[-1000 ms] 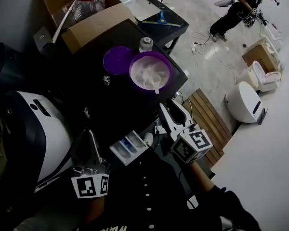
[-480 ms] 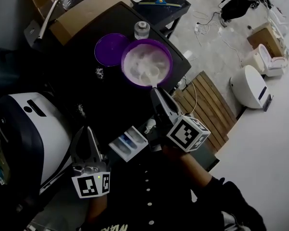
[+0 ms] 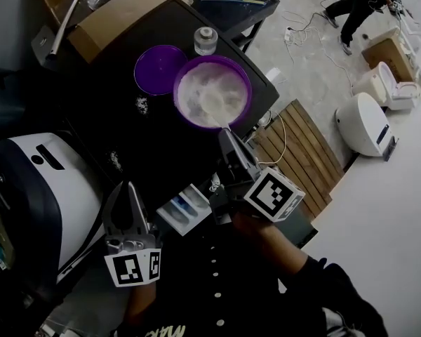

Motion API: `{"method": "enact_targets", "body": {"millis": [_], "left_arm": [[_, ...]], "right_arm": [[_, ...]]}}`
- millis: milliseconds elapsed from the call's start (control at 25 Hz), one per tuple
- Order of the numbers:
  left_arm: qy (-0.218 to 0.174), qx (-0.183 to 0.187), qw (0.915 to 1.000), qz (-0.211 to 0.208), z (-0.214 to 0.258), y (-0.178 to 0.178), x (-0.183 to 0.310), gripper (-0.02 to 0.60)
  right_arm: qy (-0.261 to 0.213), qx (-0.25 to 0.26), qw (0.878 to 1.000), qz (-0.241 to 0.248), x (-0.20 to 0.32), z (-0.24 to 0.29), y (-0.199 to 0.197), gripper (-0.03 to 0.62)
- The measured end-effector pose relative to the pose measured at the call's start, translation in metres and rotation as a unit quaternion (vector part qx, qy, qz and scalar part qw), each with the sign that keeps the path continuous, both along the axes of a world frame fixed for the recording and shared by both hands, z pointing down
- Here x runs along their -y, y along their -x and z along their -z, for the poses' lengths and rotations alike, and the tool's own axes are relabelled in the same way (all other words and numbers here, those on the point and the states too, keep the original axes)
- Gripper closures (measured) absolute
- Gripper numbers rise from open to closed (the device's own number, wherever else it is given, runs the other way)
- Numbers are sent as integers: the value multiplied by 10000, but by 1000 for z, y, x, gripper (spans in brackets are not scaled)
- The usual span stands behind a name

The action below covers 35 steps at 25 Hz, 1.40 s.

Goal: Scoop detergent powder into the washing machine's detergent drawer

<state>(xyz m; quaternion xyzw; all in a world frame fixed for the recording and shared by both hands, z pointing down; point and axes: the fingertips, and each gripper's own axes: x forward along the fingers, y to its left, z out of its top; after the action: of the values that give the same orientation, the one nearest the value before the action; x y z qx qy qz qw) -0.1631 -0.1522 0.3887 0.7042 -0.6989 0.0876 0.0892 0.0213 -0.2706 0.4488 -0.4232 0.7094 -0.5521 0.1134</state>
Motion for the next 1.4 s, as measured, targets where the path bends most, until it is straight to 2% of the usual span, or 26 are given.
{"method": "enact_targets", "body": {"millis": [280,400,520,640,760,880,1080,1160,1200,1280,1400], "left_arm": [[3,-29,10000,7,-2,-3,3,568],[-4,-37,10000,15,-2,-5,3,568],[-33,-40,10000,0,-3,-6,4,568],[-63,-55,10000,3,-3,-7,4,568],[-79,-68,9999,45,-1,-5,2,568],[-88,-64,9999,90,0,-4,-1,568],[-100,-72,9998,153,-1,1,-6,568],[-96,-75,9998,172,0,1,-8,568],[-97,-77,9998,182,0,1,-8,568],[-96,-84,9997,201,0,2,-10,568],[-85,-93,9996,234,-1,5,-11,568]], "right_arm": [[55,72,9999,55,0,-2,-1,562],[-70,-22,9998,186,-1,-1,1,563],[-543,-369,9968,450,0,8,2,563],[-1200,-1083,9825,927,6,16,1,563],[-1783,-1868,9542,1508,12,17,1,563],[-2225,-2640,9159,2048,15,14,0,563],[-3108,-3842,8218,2837,17,23,9,564],[-3259,-4140,7903,3129,16,21,12,563],[-3317,-4244,7782,3228,15,20,13,563],[-3381,-4360,7629,3370,15,18,15,563],[-3370,-4404,7542,3517,16,15,18,564]]}}
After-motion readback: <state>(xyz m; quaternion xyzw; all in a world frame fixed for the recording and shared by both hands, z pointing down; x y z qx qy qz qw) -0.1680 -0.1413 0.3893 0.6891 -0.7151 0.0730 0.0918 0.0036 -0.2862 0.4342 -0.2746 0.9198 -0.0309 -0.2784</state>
